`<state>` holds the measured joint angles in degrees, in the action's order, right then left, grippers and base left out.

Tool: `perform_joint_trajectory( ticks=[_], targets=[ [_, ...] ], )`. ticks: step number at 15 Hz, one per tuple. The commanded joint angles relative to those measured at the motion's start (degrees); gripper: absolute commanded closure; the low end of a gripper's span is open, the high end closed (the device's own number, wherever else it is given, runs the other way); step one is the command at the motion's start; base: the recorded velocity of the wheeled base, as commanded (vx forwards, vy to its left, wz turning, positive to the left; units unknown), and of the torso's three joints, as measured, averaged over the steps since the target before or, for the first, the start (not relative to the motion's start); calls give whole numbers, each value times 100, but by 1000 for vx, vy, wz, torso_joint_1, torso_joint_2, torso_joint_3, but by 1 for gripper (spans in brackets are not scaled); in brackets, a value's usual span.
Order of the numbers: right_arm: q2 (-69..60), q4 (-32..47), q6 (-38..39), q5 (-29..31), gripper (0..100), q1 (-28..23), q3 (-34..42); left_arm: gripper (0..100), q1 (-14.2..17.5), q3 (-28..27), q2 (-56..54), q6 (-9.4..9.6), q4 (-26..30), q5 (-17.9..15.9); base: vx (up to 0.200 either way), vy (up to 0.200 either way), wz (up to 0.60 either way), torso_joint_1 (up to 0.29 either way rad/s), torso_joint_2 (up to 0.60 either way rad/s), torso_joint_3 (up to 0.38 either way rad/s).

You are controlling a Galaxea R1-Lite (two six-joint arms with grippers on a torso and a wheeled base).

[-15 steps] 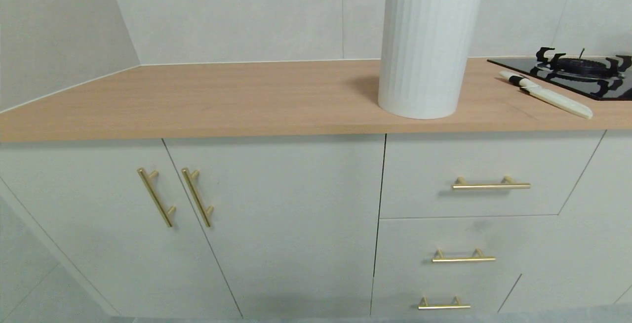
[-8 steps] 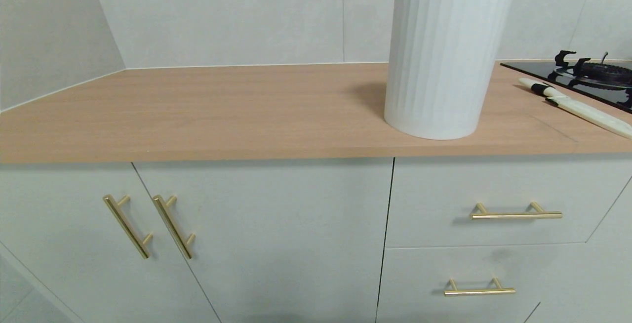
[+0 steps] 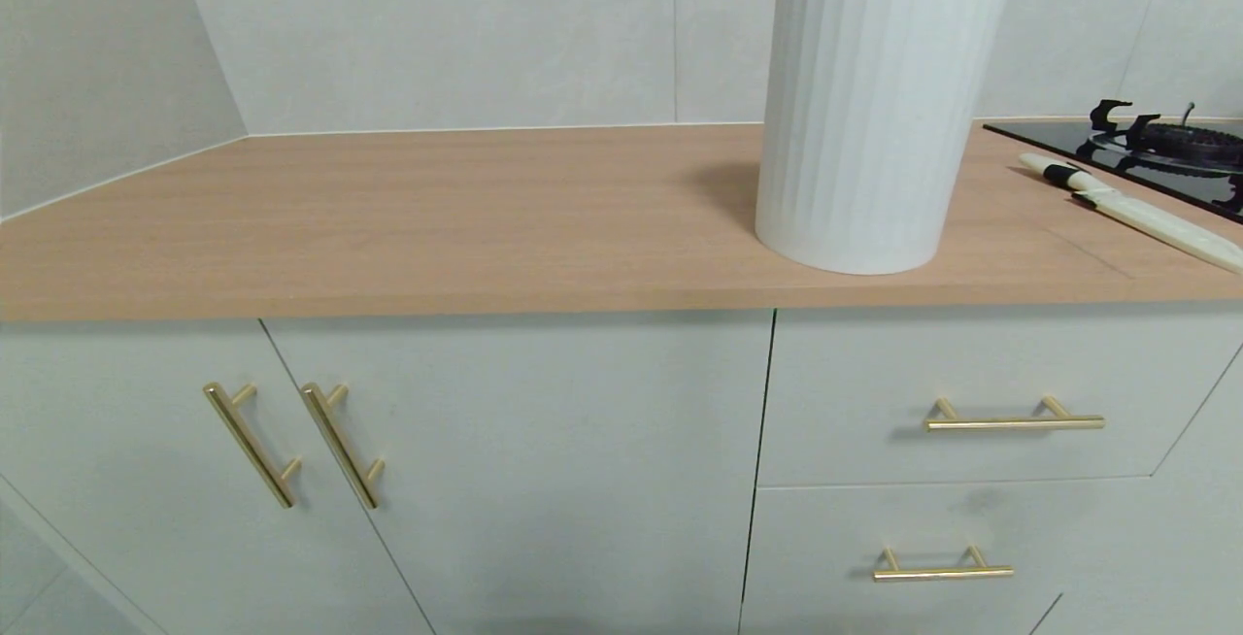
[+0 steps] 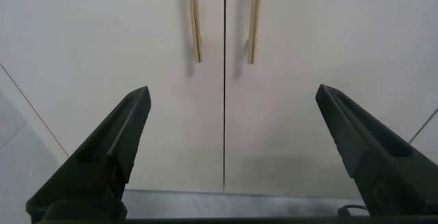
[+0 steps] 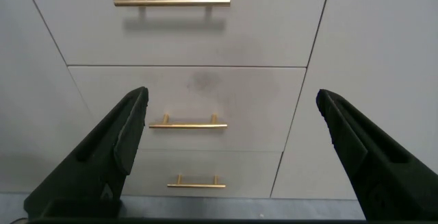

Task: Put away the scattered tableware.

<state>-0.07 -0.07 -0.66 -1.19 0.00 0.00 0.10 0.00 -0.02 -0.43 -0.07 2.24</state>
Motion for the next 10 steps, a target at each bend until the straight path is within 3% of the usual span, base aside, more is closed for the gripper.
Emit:
perform_joint_trajectory(
  ticks=[1, 10],
  targets=[
    [7, -1, -4, -4, 0, 0, 0, 0, -1, 0, 2, -1, -1, -5, 0, -200, 0, 2, 2, -2],
    [7, -1, -4, -4, 0, 0, 0, 0, -1, 0, 2, -1, -1, -5, 0, -200, 0, 2, 2, 1]
  ],
)
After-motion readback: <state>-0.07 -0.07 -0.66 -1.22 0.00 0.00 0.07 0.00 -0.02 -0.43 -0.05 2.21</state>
